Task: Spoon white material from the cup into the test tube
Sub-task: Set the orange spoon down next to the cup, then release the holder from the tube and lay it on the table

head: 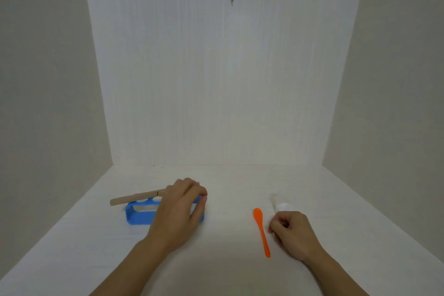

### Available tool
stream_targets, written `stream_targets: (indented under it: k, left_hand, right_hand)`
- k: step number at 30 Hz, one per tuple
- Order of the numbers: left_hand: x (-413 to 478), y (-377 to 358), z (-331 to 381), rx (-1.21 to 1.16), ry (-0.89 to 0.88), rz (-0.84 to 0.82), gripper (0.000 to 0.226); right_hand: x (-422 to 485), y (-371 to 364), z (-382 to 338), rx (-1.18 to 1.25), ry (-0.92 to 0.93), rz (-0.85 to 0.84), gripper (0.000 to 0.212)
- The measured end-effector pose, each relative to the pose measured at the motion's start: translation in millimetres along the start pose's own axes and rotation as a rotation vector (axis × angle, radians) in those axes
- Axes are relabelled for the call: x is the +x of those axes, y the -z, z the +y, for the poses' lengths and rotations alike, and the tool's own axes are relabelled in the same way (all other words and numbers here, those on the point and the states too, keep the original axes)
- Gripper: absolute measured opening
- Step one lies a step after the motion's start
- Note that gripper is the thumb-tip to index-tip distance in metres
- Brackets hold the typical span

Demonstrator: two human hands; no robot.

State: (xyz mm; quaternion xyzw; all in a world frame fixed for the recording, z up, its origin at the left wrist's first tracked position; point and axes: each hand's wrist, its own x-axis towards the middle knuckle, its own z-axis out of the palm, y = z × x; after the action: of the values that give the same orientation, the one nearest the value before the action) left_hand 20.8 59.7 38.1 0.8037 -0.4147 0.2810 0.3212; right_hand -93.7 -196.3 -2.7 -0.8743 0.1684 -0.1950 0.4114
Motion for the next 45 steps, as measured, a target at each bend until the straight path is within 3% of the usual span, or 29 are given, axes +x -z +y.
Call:
stream_targets:
  k: [6, 13, 18, 45]
  left_hand:
    - [6, 32, -42, 0.138, 0.067, -0.005, 0.018]
    - [12, 38, -74, 0.261, 0.159, -0.200, 0.034]
    - [11, 35, -82, 0.320, 0.154, -0.261, 0.033]
    - [9, 33, -100, 0.263, 0.172, -0.349, 0.028]
  right_hand:
    - [1, 0, 1, 0.004, 0.024, 0.003, 0.027]
    - [2, -1, 2, -0.002, 0.036, 0.015, 0.032]
    - [1, -1, 2, 0.006, 0.043, 0.024, 0.031]
    - [1, -1, 3, 0.014, 0.038, 0.007, 0.033]
